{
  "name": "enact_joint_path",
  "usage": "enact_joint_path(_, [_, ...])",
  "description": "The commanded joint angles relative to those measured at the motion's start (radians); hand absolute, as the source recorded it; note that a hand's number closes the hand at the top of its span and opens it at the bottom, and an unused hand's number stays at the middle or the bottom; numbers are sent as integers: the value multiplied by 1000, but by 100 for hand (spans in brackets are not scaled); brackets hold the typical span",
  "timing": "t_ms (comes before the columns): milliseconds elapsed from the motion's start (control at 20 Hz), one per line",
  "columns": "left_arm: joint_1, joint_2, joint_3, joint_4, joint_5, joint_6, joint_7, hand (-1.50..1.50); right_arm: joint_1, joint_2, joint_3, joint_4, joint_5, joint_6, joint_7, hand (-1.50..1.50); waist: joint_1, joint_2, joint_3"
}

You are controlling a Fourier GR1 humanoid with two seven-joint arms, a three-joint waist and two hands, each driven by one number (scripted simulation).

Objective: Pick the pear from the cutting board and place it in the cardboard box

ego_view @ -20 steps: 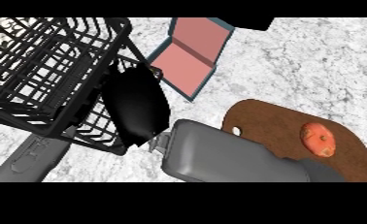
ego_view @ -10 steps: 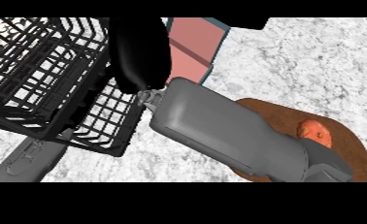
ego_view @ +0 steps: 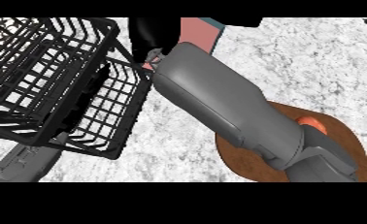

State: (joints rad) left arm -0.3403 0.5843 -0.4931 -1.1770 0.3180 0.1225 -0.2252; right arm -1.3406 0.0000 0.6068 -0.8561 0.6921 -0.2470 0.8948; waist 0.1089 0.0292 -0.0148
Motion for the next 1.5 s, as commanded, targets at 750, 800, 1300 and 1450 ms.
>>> enact_joint_path(750, [-70, 27, 1, -132, 20, 42, -42, 0, -29, -9, -161, 368, -275, 445, -390, -150, -57, -13, 15])
enact_joint_path(800, [-57, 22, -12, -147, 25, 39, -33, 0, -17, -1, -157, 368, -275, 407, -413, -150, -48, -13, 15])
enact_joint_path(1300, [-33, 44, -21, -115, 43, 40, -87, 0, 41, 0, -536, 204, -550, -23, -648, -150, -67, -13, 22])
enact_joint_path(1450, [-51, 36, -20, -116, 42, 56, -82, 0, 78, 0, -612, 213, -623, -86, -700, -150, -66, -11, 19])
